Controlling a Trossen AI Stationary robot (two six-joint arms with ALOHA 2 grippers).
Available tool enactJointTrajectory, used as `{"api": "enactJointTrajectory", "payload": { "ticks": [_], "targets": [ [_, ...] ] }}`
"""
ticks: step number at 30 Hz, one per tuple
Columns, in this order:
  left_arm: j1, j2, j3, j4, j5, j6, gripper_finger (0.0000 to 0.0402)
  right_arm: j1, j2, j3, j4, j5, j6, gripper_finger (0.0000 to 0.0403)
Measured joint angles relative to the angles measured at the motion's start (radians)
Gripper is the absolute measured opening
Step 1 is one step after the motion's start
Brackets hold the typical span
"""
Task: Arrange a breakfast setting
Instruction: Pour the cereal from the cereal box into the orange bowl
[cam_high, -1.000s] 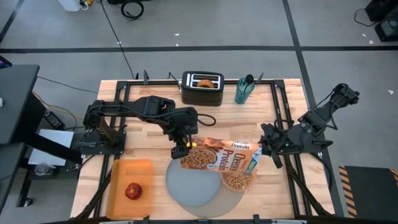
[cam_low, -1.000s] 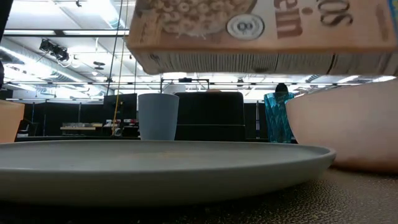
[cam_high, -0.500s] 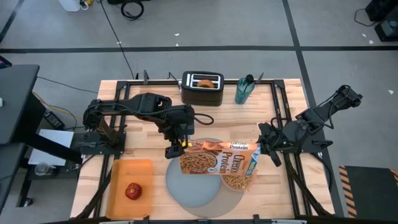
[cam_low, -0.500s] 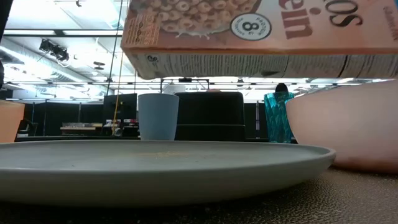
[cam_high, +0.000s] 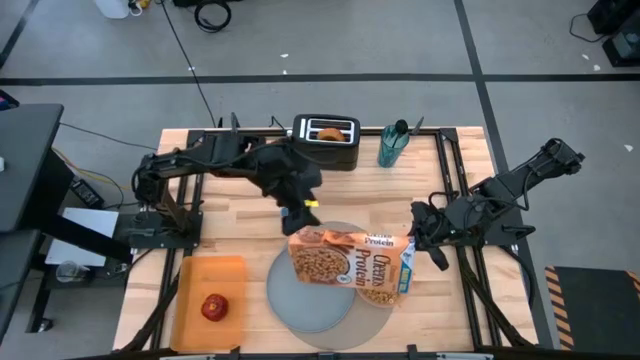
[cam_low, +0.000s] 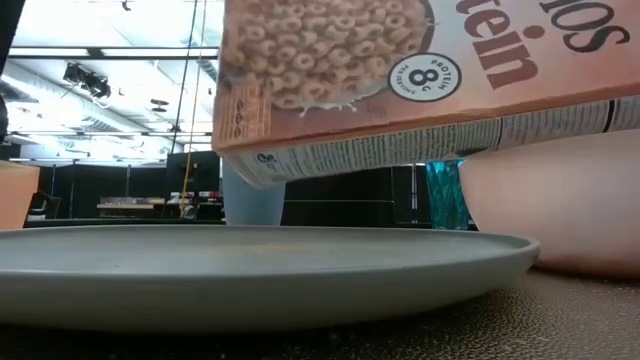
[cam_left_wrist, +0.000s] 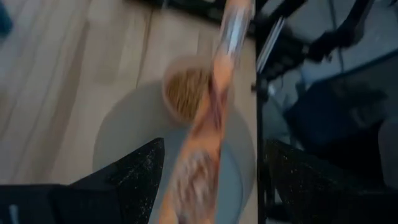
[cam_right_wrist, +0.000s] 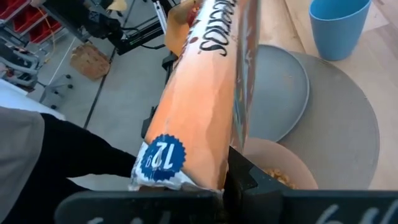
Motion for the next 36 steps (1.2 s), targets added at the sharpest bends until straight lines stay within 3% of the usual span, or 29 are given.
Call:
{"api": "enactJointTrajectory", "payload": {
  "ticks": [5, 12, 23, 31, 36],
  "targets": [
    [-0.042, 0.065, 0.000, 0.106, -0.022, 0.015, 0.0288, 0.000, 0.000, 0.000, 0.000, 0.000, -0.002, 0.0005],
    [-0.066, 0.164, -0.002, 0.132, -0.034, 0.056, 0.0288, 0.000, 0.000, 0.000, 0.000, -0.001, -0.002, 0.0005],
    [-0.071, 0.204, 0.000, 0.140, -0.023, 0.106, 0.0283, -0.006, 0.000, 0.000, 0.002, -0.007, -0.026, 0.0005],
    [-0.071, 0.236, -0.001, 0.124, -0.021, 0.124, 0.0246, -0.010, 0.000, 0.000, 0.016, -0.010, -0.042, 0.0007],
    [-0.071, 0.243, -0.003, 0.103, -0.005, 0.127, 0.0198, -0.009, 0.000, 0.000, 0.023, -0.010, -0.044, 0.0007]
  ]
}}
